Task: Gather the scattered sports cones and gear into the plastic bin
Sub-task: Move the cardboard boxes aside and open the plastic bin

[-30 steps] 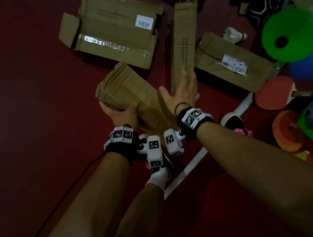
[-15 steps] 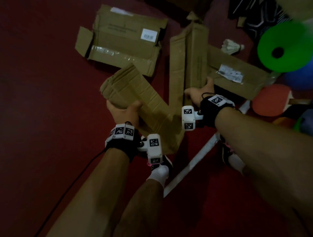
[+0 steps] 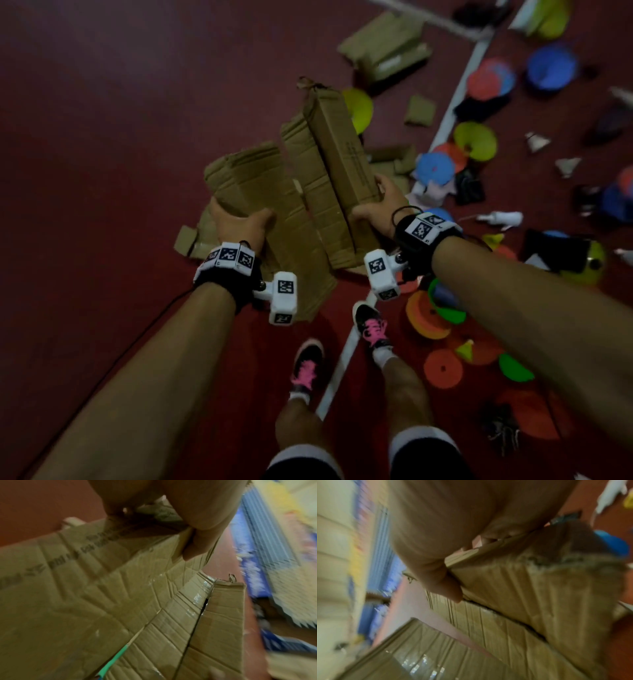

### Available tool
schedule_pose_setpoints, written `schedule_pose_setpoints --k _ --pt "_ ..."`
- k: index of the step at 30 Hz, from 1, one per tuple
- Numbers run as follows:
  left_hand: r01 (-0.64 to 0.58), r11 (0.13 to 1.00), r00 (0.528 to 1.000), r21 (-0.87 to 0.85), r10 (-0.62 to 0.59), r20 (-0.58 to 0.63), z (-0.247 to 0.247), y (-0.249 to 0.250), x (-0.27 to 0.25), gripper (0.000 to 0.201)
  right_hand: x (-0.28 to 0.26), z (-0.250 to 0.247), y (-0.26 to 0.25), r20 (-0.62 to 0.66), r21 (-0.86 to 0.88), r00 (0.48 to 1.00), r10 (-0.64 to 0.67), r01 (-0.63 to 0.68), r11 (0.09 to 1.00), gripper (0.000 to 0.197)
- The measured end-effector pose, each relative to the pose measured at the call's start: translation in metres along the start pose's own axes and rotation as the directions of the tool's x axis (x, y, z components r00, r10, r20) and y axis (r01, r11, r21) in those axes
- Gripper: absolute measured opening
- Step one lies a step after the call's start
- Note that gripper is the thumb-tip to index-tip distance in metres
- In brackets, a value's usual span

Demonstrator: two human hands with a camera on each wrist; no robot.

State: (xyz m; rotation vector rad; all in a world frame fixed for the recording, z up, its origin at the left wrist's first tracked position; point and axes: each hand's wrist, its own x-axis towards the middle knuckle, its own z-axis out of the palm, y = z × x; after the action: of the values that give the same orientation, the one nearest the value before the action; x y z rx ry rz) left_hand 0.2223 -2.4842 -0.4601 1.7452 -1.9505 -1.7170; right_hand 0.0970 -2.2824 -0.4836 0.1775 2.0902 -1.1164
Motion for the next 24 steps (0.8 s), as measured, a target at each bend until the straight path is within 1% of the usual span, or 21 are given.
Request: schedule_pose_setpoints --k 3,4,6,8,9,11,12,13,14,15,16,17,19,20,22,24 --pt "-0.139 0.990 0.987 -0.004 0.139 0.084 -0.007 0.066 -0.044 0.098 -0.057 -0.046 -0.045 -0.103 0.055 0.991 -0.091 0.097 0.994 0.081" --pt "-0.181 0.984 0.977 -0.003 0.180 0.114 -0.008 0.086 -0.062 0.095 -0.079 -0.060 -0.055 -0.148 0.071 0.983 -0.109 0.121 0.990 0.085" --pt "-0.261 0.965 0.948 -0.012 0.259 0.187 -0.010 0.121 -0.105 0.089 -0.133 -0.090 -0.069 -0.259 0.107 0.955 -0.144 0.177 0.978 0.093" --pt "-0.331 0.944 0.906 -0.022 0.324 0.273 -0.009 0.148 -0.147 0.085 -0.184 -0.116 -0.072 -0.364 0.108 0.920 -0.142 0.194 0.975 0.084" --pt "-0.365 0.930 0.875 -0.030 0.354 0.330 -0.008 0.158 -0.173 0.084 -0.217 -0.129 -0.069 -0.427 0.112 0.892 -0.150 0.217 0.970 0.081" --pt "-0.438 0.899 0.812 -0.025 0.407 0.418 -0.003 0.171 -0.217 0.082 -0.269 -0.155 -0.057 -0.505 0.133 0.855 -0.121 0.216 0.967 0.081" --pt "-0.446 0.895 0.798 -0.014 0.405 0.447 -0.001 0.176 -0.234 0.083 -0.288 -0.163 -0.051 -0.520 0.131 0.851 -0.076 0.168 0.977 0.083" --pt "-0.474 0.880 0.759 -0.003 0.410 0.506 0.005 0.177 -0.261 0.085 -0.319 -0.174 -0.035 -0.566 0.129 0.823 -0.048 0.146 0.981 0.087" --pt "-0.516 0.857 0.704 0.016 0.413 0.577 0.014 0.176 -0.297 0.088 -0.357 -0.190 -0.016 -0.605 0.162 0.796 0.022 0.096 0.982 0.094" --pt "-0.540 0.841 0.683 0.037 0.412 0.603 0.020 0.177 -0.309 0.091 -0.374 -0.196 -0.009 -0.599 0.179 0.799 0.054 0.068 0.982 0.099" --pt "-0.582 0.812 0.645 0.040 0.431 0.631 0.027 0.179 -0.329 0.092 -0.394 -0.205 0.000 -0.612 0.177 0.786 0.084 0.033 0.984 0.102" --pt "-0.638 0.770 0.569 0.011 0.462 0.680 0.042 0.175 -0.365 0.091 -0.429 -0.221 0.020 -0.659 0.180 0.746 0.095 0.034 0.983 0.106" --pt "-0.733 0.677 0.417 -0.061 0.519 0.746 0.061 0.161 -0.433 0.084 -0.490 -0.243 0.058 -0.719 0.222 0.675 0.164 0.000 0.975 0.114" --pt "-0.770 0.630 0.339 -0.097 0.533 0.775 0.070 0.151 -0.469 0.083 -0.523 -0.253 0.079 -0.744 0.233 0.639 0.194 -0.024 0.972 0.111" --pt "-0.815 0.557 0.199 -0.161 0.529 0.825 0.088 0.128 -0.535 0.082 -0.581 -0.271 0.124 -0.791 0.244 0.571 0.220 -0.035 0.969 0.097" --pt "-0.840 0.494 0.065 -0.225 0.503 0.862 0.102 0.097 -0.595 0.082 -0.643 -0.281 0.170 -0.825 0.250 0.511 0.242 -0.054 0.967 0.094"
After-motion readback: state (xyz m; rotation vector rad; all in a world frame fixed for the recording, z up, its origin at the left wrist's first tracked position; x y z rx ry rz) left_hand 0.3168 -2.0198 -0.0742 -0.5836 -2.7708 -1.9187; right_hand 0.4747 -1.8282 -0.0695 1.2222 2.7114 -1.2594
